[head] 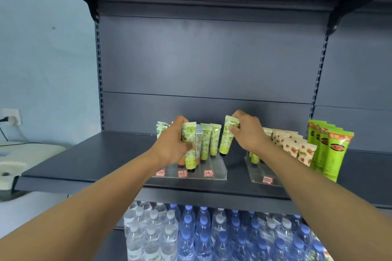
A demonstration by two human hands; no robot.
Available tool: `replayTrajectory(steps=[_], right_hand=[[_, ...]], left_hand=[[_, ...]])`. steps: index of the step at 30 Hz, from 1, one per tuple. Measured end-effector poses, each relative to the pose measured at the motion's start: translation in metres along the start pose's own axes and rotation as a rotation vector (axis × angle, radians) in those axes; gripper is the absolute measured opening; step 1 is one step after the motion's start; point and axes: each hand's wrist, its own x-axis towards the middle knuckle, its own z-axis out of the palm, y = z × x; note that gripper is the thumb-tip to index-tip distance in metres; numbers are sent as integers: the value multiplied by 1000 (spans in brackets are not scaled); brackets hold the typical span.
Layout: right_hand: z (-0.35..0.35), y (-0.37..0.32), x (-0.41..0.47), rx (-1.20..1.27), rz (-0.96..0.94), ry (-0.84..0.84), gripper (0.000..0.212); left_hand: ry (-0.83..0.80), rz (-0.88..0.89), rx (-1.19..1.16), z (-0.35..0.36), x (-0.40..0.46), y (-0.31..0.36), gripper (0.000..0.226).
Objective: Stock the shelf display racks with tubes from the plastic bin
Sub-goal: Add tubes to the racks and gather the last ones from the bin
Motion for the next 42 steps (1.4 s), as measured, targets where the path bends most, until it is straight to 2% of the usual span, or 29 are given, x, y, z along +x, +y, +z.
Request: replayTrajectory(steps=[8,17,24,32,42], right_hand=[[40,5,32,1,70,-47,17],[61,11,32,-66,47,-135,35],[56,15,31,-49,55,-148,41],[24,32,20,19,56,-71,54],[23,46,11,-35,40,-84,51]], left_hand=[[-77,21,63,-11,31,-20,24],[-78,97,150,-12,37,-14,15],[-97,140,218,-7,44,-1,15],[-148,225,298,12,76,32,10],[-169,228,589,37,104,11,13]])
